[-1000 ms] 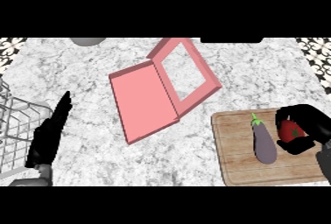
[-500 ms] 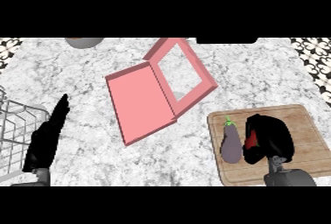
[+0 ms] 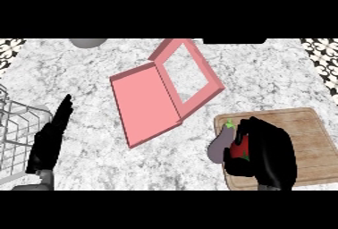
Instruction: Pick the tomato from the cutting board and place it in the cardboard box
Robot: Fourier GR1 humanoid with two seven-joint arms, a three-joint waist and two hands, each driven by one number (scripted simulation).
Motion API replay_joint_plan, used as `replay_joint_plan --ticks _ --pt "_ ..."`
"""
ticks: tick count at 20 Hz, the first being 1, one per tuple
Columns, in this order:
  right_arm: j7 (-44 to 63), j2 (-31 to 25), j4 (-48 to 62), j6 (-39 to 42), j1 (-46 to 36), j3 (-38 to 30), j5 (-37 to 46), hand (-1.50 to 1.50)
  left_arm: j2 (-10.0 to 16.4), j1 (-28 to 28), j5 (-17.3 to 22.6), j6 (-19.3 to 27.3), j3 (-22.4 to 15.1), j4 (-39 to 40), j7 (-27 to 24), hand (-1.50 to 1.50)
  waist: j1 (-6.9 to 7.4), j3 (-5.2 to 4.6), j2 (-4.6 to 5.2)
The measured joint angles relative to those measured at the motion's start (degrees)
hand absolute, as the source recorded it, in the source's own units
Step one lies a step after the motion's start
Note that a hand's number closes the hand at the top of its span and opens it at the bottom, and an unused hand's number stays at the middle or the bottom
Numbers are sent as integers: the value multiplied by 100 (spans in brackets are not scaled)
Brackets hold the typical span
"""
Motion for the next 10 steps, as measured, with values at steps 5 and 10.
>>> replay_joint_plan --ticks 5,10 --pt "113 136 -668 -412 -421 496 -502 150 14 -38 -38 -29 -16 -27 23 0 52 5 6" --pt "653 177 -676 -484 -1435 814 -1000 150 -9 -15 -48 -91 -18 -13 2 0 95 3 17"
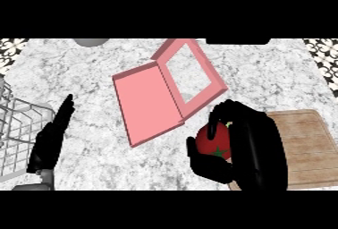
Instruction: Pick the tomato from the cutting board and place it in the cardboard box
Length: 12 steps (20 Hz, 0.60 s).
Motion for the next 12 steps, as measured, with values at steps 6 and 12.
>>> replay_joint_plan --ticks 6,12 --pt "737 13 848 -237 -1613 -10 -613 150 -13 -3 -5 -69 72 67 -102 0 25 -1 8" --pt "1035 13 2376 -606 -3083 -304 -1207 150 -43 -142 -29 -102 112 211 -157 0 62 -2 18"
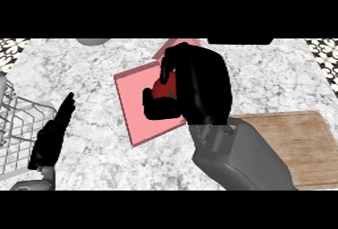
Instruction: Pick the tomato from the cutting board and place it in the cardboard box
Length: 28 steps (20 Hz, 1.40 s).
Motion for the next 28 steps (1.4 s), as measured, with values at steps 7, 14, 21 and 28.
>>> replay_joint_plan --ticks 7,14,21,28 --pt "-106 0 2062 -813 -1111 42 -783 150 -46 -63 -71 -12 -32 -10 44 0 71 -1 19" --pt "-521 3 4077 -1678 -1759 341 -1624 150 -94 -131 -74 -84 -80 38 -27 0 194 -3 55" --pt "-981 5 5375 -2595 -1998 574 -2560 -150 -104 -99 -126 -145 -163 -117 53 0 310 0 81" --pt "-1623 5 5642 -3874 -2025 620 -3230 -150 -169 -175 -149 -111 -162 -92 71 0 325 2 91"
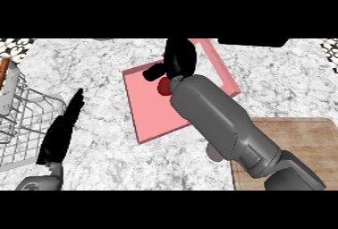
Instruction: Pick the tomato from the cutting board and place it in the cardboard box
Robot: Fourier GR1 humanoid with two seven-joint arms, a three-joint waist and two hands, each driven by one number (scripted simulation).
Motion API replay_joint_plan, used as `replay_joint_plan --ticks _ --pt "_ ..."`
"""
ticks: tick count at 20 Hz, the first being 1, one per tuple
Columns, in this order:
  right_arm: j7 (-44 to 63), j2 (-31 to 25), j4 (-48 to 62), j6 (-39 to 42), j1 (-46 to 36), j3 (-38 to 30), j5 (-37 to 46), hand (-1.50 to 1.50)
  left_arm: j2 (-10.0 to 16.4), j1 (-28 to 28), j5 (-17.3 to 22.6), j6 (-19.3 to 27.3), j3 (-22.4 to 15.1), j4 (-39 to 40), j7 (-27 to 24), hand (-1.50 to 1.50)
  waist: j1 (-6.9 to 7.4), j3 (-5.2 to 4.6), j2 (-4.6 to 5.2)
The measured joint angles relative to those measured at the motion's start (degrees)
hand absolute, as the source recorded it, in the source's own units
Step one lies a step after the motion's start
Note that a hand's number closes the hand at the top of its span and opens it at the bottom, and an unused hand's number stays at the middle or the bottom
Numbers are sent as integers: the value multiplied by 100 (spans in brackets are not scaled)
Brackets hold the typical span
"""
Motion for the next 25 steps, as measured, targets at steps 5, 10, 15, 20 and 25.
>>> replay_joint_plan --ticks 5,10,15,20,25 --pt "-578 -10 -107 -1046 113 -425 -308 -150 -14 61 -10 32 38 41 -37 0 -89 4 -15" --pt "-1316 -98 -641 -1494 410 -1058 -750 -150 38 296 31 42 160 21 -188 0 -252 6 -57" --pt "-1635 -464 -1299 -1680 1075 -1479 -900 -150 46 468 75 27 223 -73 -172 0 -423 6 -110" --pt "-1714 -1123 -2484 -1523 2070 -1788 -1133 -150 60 447 72 65 319 -46 -124 0 -542 5 -140" --pt "-1954 -1841 -3906 -952 3357 -2086 -1535 -150 52 494 52 72 347 -113 -96 0 -552 5 -138"
